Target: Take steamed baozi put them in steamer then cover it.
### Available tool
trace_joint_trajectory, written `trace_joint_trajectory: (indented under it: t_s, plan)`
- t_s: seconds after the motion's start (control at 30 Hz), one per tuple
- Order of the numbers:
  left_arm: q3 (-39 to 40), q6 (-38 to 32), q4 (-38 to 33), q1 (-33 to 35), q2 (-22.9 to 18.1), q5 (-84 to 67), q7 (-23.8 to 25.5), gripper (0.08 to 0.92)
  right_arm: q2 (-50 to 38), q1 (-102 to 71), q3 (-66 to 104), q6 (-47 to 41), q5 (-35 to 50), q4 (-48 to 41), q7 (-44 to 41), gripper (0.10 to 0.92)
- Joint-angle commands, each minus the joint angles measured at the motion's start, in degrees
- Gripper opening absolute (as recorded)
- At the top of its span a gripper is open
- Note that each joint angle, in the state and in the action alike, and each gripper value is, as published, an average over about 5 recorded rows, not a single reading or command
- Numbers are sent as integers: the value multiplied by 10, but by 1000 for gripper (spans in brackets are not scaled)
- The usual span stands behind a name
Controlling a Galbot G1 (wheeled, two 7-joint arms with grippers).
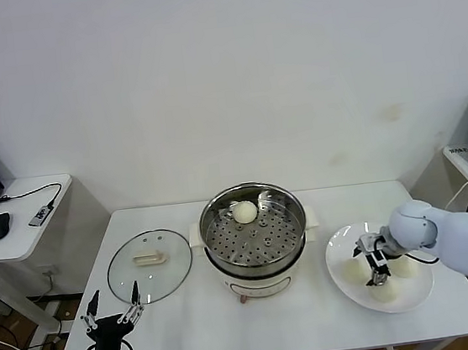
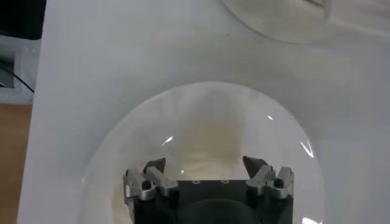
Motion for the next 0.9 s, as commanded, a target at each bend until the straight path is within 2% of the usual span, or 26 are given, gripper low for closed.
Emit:
trace_joint_trajectory:
  t_s: [0.03,0.43,0.9]
  plan:
    - [0,0,2,-1,1,0,0,823,10,-20,19,1,-7,-16,0,749]
    - [2,0,2,-1,-1,2,-1,823,6,-10,21,0,0,-12,-13,603]
    - [8,3,-6,-6,3,2,-2,823,-51,190,-71,-17,109,47,-52,602]
